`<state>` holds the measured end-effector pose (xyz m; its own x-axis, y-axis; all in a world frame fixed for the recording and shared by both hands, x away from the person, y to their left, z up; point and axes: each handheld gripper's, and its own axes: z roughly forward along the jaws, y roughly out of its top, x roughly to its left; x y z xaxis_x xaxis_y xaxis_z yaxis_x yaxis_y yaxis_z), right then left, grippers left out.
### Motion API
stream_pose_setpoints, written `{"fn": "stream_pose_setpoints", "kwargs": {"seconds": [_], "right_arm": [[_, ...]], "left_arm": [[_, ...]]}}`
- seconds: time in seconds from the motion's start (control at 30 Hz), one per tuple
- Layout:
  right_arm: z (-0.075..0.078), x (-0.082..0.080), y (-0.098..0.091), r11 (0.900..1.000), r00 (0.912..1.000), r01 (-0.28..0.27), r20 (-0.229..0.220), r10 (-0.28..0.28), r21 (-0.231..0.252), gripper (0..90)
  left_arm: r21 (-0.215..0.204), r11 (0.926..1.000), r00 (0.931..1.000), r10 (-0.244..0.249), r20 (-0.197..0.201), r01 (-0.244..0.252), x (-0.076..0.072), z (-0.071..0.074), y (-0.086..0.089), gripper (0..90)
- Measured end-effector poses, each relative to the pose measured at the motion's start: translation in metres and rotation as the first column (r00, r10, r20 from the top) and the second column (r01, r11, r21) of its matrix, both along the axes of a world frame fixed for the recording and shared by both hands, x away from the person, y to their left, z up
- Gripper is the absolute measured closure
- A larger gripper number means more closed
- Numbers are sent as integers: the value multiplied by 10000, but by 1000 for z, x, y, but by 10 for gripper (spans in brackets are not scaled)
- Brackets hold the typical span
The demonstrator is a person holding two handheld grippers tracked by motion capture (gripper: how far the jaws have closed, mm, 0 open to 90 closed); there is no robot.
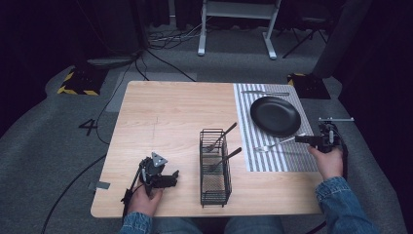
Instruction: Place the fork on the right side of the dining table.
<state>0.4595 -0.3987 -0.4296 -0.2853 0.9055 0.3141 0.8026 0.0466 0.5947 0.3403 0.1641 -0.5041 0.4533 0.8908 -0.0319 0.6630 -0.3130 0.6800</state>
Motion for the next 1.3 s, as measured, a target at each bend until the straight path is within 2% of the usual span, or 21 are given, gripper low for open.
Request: {"fn": "stream_pose_setpoints", "kwargs": {"seconds": [0.3, 0.77, 1.03, 1.3], "right_arm": [[-11, 3, -10, 9996, 9992, 274, -305, -272, 78, 610], [-11, 4, -10, 9995, 9992, 294, -272, -292, 71, 608], [-8, 0, -9, 9997, 9997, 221, -53, -221, 64, 585], [8, -20, -1, 9994, 9969, -214, 757, 193, 266, 529]], "left_arm": [[0, 10000, 10000, 3, 1, -3, 0, 0, 0, 120], [20, 10000, 10000, -15, -1, 15, 0, 0, 0, 120], [35, 10000, 10000, -34, 2, 34, 0, 0, 0, 120], [33, 10000, 10000, -31, 2, 31, 0, 0, 0, 120]]}}
